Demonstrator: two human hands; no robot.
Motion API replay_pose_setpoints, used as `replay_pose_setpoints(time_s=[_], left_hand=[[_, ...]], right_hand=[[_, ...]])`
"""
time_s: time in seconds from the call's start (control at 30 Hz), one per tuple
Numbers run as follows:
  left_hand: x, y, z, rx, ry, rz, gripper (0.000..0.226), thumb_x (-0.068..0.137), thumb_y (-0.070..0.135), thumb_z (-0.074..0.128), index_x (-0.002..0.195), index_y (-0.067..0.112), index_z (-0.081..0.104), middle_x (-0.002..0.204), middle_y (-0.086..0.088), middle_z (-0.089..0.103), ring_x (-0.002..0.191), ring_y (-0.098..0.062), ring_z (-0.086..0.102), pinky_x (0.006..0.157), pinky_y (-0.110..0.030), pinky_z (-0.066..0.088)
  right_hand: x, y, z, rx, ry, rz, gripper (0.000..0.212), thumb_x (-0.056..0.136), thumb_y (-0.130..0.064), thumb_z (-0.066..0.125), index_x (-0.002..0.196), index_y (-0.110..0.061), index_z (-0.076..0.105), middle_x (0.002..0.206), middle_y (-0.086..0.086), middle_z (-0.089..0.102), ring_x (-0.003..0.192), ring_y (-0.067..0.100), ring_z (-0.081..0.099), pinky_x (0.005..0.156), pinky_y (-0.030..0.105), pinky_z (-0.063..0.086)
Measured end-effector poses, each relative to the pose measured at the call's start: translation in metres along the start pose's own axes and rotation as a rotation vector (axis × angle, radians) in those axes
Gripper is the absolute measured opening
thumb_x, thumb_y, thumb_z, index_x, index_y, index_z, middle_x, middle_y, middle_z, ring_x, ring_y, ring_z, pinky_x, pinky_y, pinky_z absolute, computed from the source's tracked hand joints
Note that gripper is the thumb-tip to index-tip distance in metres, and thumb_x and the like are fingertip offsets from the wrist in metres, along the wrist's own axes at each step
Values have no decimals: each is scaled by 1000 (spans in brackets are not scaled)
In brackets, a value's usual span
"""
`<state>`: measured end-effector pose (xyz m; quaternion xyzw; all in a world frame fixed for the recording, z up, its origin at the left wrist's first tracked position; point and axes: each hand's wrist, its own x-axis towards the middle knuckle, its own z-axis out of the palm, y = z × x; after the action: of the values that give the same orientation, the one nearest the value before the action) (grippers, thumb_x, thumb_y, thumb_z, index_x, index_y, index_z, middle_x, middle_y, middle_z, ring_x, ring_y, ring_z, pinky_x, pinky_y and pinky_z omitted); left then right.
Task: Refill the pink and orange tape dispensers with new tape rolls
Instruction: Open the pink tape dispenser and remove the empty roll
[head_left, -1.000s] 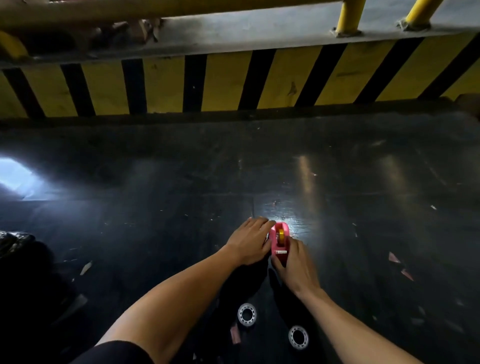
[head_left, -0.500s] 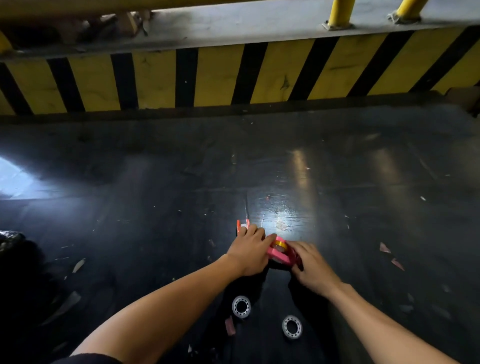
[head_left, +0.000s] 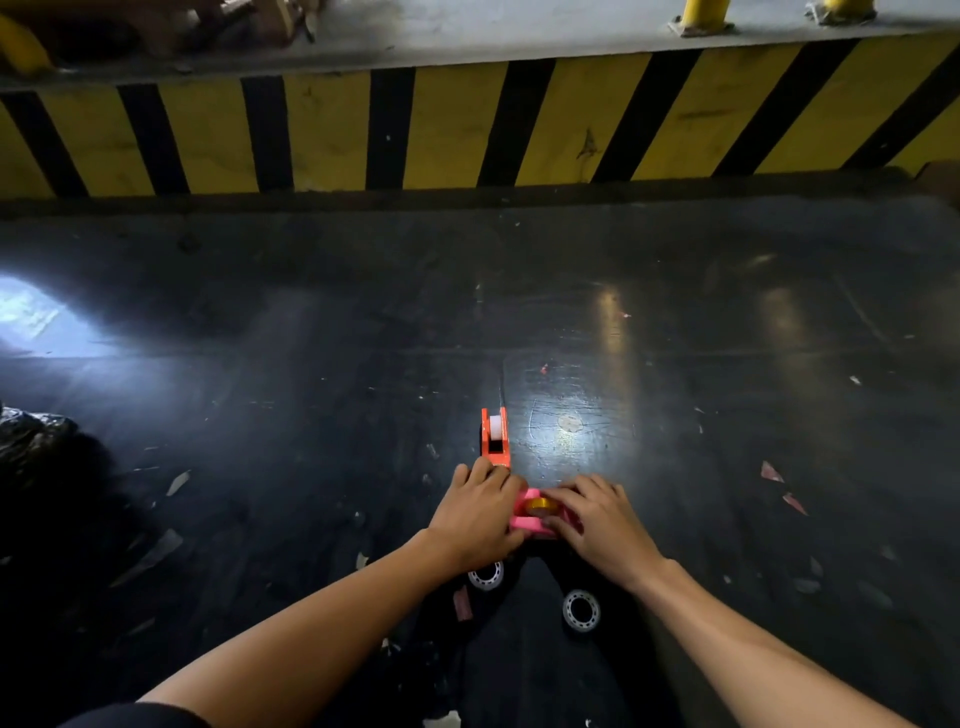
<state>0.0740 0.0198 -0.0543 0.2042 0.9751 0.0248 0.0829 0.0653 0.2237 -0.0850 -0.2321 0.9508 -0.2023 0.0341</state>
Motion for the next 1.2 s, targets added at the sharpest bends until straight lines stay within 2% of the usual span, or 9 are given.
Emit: replay_pose_setpoints(time_s=[0.1,0.3,0.5,0.6,0.73,0.87,0.97,1.1,1.2], left_hand=[[-5,-6,-1,8,4,-32,57,88,62,48,127,20,50,130,-3,56,114,-28,44,94,-42,34],[-9,-5,-3,-43,4,-72,58,89,60,50,134,24,48,135,1,55,116,-26,45,95,-42,33],[-15,-2,2,-140,35,-138,58,90,57,50,140,28,44,134,4,56,118,-22,45,99,-39,33],[-17,8,0,-452,165,-237,57,87,49,62,137,29,46,120,6,60,110,-16,50,96,-34,39],[-20,34,-20,-1149,371,-361,35,87,21,75,117,25,57,90,-4,68,75,-3,63,71,-15,51],[-20,48,-27,-1349,405,-402,20,88,20,75,104,24,62,87,-7,73,78,-13,73,72,-26,59],[-20,52,-25,-1472,374,-441,18,87,20,76,101,24,65,92,-11,75,83,-20,76,78,-40,63],[-20,57,-24,-1583,345,-520,21,86,16,76,103,17,64,98,-15,74,83,-20,76,74,-33,61],[-22,60,-19,-1609,334,-549,23,81,15,75,101,17,63,101,-18,72,80,-21,73,80,-42,62]], right_hand=[[8,-11,5,-23,81,9,26,84,-42,59,105,-30,68,98,-7,63,97,20,56,79,36,41],[15,-19,2,-24,70,-28,14,88,-30,54,98,-24,64,97,-9,64,95,15,59,85,31,34],[10,-26,-14,287,230,115,11,87,-31,65,94,-23,67,92,-12,67,89,12,60,89,32,42],[7,-36,-32,612,311,299,13,80,-33,74,85,-22,71,84,-11,72,83,9,65,79,28,49],[-1,-48,-45,1028,268,470,10,76,-23,79,80,-15,75,77,5,77,74,16,71,73,33,55],[-13,-59,-48,1239,247,467,6,83,-11,70,85,-9,76,76,9,77,70,17,72,63,23,54],[-19,-61,-51,1278,271,466,10,85,-7,67,91,-5,75,81,11,77,73,18,73,65,23,57],[-28,-64,-51,1269,302,452,11,85,-4,66,93,-4,74,83,6,78,74,13,74,65,18,56],[-34,-61,-48,1175,384,497,9,84,-11,70,90,-8,75,85,6,78,77,12,72,73,22,57]])
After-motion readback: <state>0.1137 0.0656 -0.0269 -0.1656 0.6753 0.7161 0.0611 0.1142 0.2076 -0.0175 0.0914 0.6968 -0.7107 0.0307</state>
